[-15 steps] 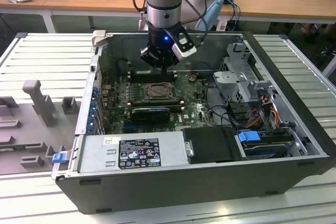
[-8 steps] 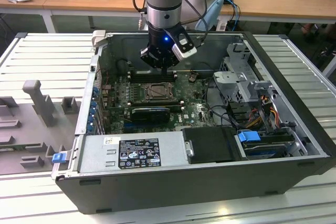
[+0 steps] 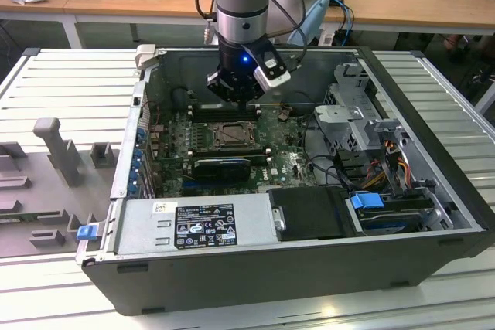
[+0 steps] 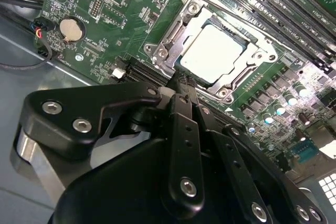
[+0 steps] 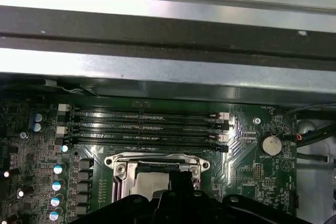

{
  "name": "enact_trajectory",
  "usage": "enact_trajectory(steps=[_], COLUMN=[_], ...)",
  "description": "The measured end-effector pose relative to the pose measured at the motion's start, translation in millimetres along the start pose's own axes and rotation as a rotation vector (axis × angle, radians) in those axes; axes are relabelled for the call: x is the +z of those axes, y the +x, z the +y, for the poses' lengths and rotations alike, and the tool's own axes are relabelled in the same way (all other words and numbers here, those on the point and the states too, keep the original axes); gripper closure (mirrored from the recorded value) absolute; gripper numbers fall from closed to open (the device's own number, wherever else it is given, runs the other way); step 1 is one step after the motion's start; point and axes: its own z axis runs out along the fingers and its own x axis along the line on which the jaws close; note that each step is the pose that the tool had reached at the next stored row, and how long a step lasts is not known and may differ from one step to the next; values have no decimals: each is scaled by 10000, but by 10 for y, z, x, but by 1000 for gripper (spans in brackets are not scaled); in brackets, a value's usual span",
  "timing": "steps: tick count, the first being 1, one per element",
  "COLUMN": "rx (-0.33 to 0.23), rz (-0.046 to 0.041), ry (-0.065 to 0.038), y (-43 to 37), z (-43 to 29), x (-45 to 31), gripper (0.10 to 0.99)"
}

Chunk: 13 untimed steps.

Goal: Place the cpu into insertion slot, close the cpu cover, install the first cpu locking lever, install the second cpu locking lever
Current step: 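Install the second cpu locking lever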

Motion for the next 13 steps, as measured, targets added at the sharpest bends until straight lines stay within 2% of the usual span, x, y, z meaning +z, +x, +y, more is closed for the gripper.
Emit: enact_trajectory(steps=[13], rx=[-2], rz=[0], ry=[1], y=[1], z=[-37], x=[-3], gripper=[980])
